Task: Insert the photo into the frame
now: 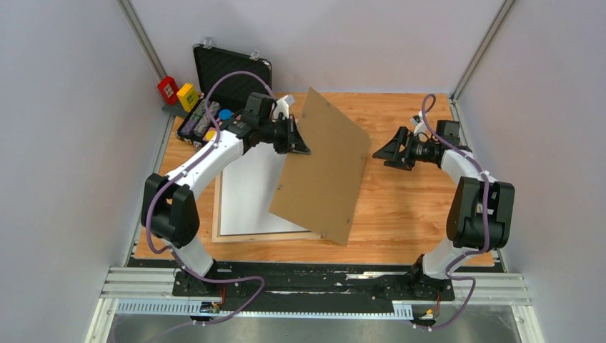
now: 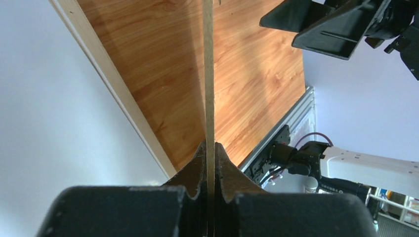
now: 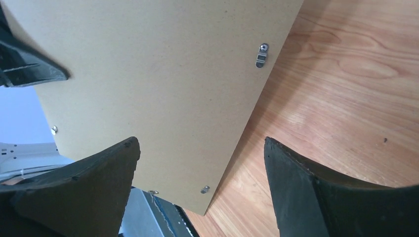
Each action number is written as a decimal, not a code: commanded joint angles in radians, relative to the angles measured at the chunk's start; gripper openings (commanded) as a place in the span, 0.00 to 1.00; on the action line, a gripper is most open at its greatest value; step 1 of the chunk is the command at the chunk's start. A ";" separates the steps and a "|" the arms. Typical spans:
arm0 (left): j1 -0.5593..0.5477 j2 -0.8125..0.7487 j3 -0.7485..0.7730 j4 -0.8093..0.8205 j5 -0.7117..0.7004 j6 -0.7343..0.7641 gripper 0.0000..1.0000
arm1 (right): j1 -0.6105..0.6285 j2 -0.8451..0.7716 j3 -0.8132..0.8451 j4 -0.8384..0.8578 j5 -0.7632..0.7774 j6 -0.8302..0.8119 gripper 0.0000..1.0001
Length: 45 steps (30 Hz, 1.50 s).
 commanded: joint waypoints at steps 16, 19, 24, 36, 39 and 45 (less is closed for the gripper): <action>0.364 -0.380 -0.128 0.180 0.418 0.080 0.00 | 0.115 -0.099 0.071 0.032 0.042 -0.011 0.92; 0.449 -0.400 -0.115 0.146 0.476 0.079 0.00 | 0.168 -0.062 0.107 0.038 0.088 0.003 0.93; 0.644 -0.416 -0.096 0.128 0.611 0.031 0.00 | 0.290 0.023 0.178 0.064 0.155 0.005 0.93; 0.943 -0.432 0.049 -0.073 0.725 0.144 0.00 | 0.472 0.332 0.407 0.107 0.274 0.031 0.91; 0.989 -0.430 0.060 -0.086 0.746 0.148 0.00 | 0.484 0.400 0.466 0.108 0.275 0.042 0.90; 1.021 -0.428 0.073 -0.094 0.755 0.152 0.00 | 0.512 0.503 0.518 0.118 0.243 0.058 0.88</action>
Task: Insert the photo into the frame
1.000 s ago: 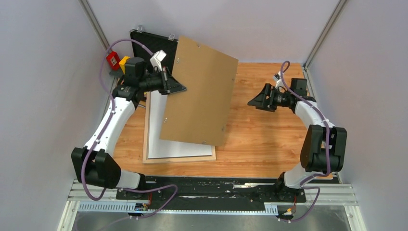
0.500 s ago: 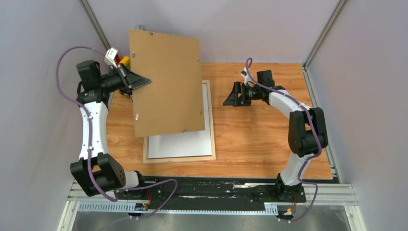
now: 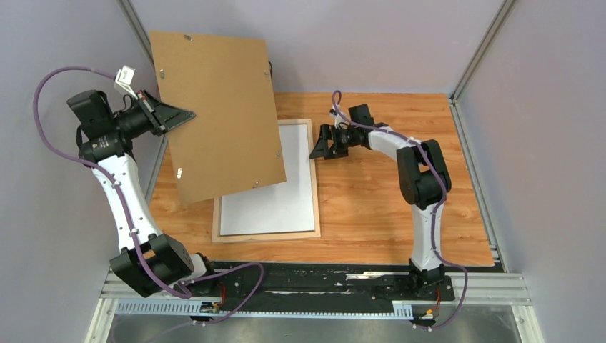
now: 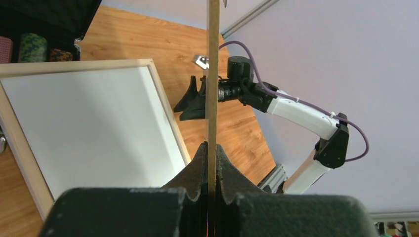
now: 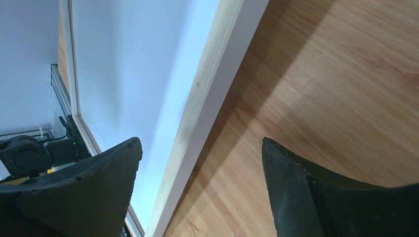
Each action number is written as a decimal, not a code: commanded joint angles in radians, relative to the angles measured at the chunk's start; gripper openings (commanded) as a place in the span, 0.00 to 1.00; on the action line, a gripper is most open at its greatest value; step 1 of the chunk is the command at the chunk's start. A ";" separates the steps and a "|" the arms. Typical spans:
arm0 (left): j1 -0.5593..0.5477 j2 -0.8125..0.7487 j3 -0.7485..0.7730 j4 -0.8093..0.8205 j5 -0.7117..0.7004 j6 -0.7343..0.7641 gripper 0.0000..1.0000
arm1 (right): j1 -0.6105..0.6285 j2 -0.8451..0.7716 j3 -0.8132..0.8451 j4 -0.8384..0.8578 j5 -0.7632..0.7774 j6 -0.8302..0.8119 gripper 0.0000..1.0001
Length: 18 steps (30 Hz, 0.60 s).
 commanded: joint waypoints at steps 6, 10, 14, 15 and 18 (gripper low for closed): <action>0.025 -0.010 0.071 -0.007 0.069 0.010 0.00 | 0.047 0.097 0.061 0.055 -0.028 0.036 0.81; 0.026 -0.011 0.070 -0.007 0.065 0.012 0.00 | 0.054 0.126 0.073 0.065 -0.076 0.053 0.70; 0.027 -0.015 0.065 -0.019 0.058 0.023 0.00 | 0.058 0.143 0.083 0.069 -0.102 0.062 0.60; 0.028 -0.015 0.064 -0.020 0.057 0.025 0.00 | 0.060 0.145 0.084 0.071 -0.107 0.065 0.58; 0.029 -0.014 0.062 -0.023 0.053 0.028 0.00 | 0.061 0.152 0.087 0.077 -0.124 0.077 0.52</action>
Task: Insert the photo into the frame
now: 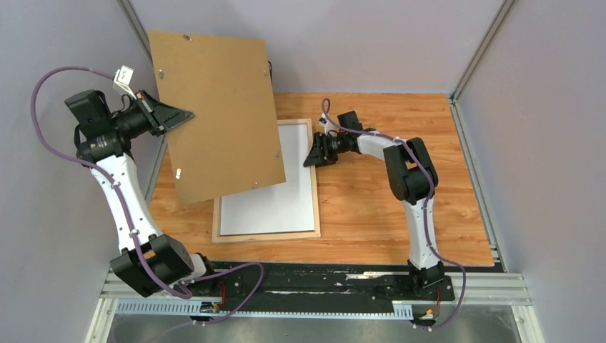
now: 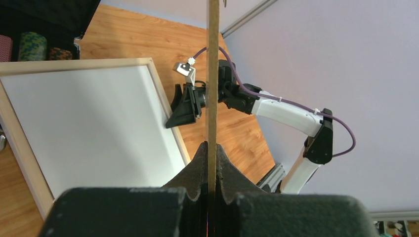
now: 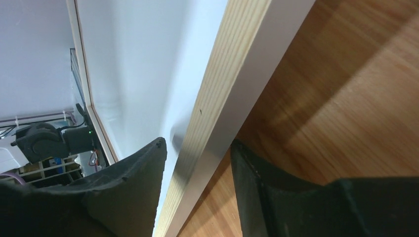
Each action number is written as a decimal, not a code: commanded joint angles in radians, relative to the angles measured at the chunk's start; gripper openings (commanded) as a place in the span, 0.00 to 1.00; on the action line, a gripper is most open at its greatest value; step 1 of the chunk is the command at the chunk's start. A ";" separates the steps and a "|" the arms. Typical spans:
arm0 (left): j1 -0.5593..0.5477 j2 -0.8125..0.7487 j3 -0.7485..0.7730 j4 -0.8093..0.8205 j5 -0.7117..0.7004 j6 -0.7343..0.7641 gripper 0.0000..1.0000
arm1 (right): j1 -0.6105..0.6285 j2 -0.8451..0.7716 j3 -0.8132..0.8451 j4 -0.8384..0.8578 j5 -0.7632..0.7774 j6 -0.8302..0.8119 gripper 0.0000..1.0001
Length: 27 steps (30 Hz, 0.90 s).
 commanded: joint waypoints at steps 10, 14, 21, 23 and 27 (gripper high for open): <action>0.017 -0.019 0.009 0.018 0.025 0.028 0.00 | 0.003 -0.040 -0.009 0.043 -0.058 0.026 0.29; 0.017 -0.033 0.002 0.015 0.007 0.052 0.00 | 0.002 -0.099 -0.042 0.055 -0.058 0.022 0.21; 0.017 -0.035 -0.006 0.014 0.000 0.056 0.00 | 0.005 -0.208 -0.097 0.088 -0.068 0.012 0.07; 0.017 -0.037 -0.016 0.014 -0.001 0.058 0.00 | 0.004 -0.231 -0.112 0.092 -0.068 0.011 0.03; 0.017 -0.045 -0.030 0.014 -0.009 0.066 0.00 | 0.003 -0.289 -0.155 0.106 -0.039 0.008 0.00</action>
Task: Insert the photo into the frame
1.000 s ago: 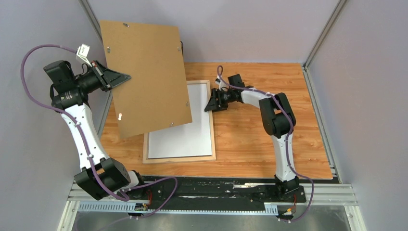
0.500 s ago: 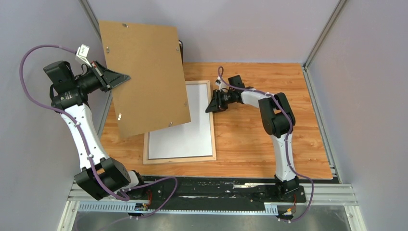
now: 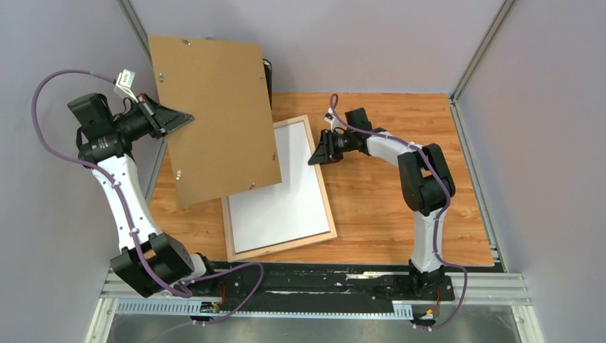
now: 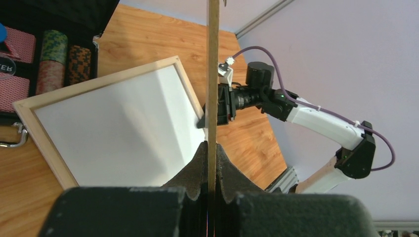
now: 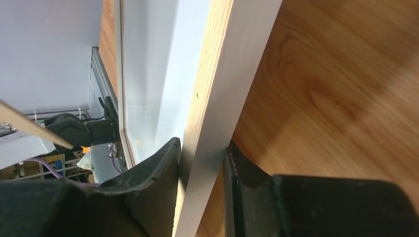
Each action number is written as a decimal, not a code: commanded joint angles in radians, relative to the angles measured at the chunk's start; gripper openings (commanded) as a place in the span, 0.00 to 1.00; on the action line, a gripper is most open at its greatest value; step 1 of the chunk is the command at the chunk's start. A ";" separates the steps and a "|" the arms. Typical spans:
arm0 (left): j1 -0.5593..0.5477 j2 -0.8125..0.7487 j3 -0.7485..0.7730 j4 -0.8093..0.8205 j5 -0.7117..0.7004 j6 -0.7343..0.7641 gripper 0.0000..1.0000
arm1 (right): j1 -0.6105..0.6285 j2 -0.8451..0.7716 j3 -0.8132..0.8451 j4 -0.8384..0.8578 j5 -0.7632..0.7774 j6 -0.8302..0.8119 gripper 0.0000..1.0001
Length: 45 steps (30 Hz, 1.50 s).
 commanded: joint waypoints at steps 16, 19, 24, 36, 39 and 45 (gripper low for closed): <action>0.012 -0.067 -0.035 0.033 0.002 0.025 0.00 | -0.087 -0.346 -0.222 0.142 0.032 -0.035 0.00; 0.012 -0.065 -0.039 0.046 -0.001 0.011 0.00 | -0.116 -0.384 -0.256 0.147 0.032 -0.037 0.00; 0.012 -0.069 -0.049 0.071 -0.006 -0.006 0.00 | -0.172 -0.446 -0.325 0.158 0.035 -0.038 0.00; 0.011 -0.076 -0.100 0.111 -0.008 -0.025 0.00 | -0.348 -0.557 -0.492 0.192 0.044 -0.036 0.00; 0.010 -0.074 -0.112 0.118 -0.009 -0.026 0.00 | -0.366 -0.555 -0.509 0.201 0.049 -0.038 0.00; -0.012 -0.073 -0.162 0.138 -0.024 -0.023 0.00 | -0.451 -0.517 -0.520 0.229 0.080 -0.015 0.00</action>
